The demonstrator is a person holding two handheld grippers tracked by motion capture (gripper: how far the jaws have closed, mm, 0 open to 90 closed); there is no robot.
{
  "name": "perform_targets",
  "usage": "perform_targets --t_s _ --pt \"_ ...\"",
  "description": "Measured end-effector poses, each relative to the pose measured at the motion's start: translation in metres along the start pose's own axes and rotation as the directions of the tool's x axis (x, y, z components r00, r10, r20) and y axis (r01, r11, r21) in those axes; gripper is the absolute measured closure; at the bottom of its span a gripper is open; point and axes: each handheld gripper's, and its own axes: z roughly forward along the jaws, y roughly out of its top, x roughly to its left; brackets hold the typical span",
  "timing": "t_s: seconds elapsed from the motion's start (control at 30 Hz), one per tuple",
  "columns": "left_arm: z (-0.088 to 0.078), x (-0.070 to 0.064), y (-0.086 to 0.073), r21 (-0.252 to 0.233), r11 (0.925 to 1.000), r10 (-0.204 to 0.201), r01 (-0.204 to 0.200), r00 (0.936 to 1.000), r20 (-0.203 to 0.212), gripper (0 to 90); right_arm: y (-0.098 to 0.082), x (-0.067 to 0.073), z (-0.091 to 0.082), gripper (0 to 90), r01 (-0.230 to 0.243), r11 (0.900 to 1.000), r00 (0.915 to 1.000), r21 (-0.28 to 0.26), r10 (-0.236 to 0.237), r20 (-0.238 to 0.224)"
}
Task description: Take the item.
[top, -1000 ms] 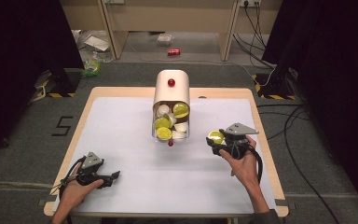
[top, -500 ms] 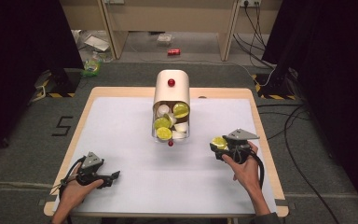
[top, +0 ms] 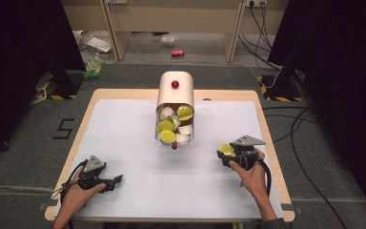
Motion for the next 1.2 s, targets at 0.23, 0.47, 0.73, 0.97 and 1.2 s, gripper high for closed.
perform_targets --t_s 0.23,0.47,0.73,0.97,1.2 --pt "0.0 0.0 0.0 0.0 1.0 0.0 0.0 1.0 0.0 13.7 -0.006 -0.005 0.002 38.1 -0.022 0.999 0.9997 0.023 0.022 0.007" --pt "0.0 0.0 0.0 0.0 1.0 0.0 0.0 1.0 0.0 13.7 -0.012 -0.005 0.004 38.1 -0.022 0.999 0.9997 0.043 0.022 0.004" --pt "0.0 0.0 0.0 0.0 1.0 0.0 0.0 1.0 0.0 13.7 -0.018 -0.007 0.003 38.1 -0.024 0.998 0.9997 0.063 0.024 0.005" --pt "0.0 0.0 0.0 0.0 1.0 0.0 0.0 1.0 0.0 13.7 -0.022 -0.007 0.003 38.1 -0.026 0.997 0.9997 0.077 0.025 0.008" --pt "0.0 0.0 0.0 0.0 1.0 0.0 0.0 1.0 0.0 13.7 -0.024 -0.009 0.003 38.0 -0.02 0.996 0.9997 0.084 0.019 0.017"
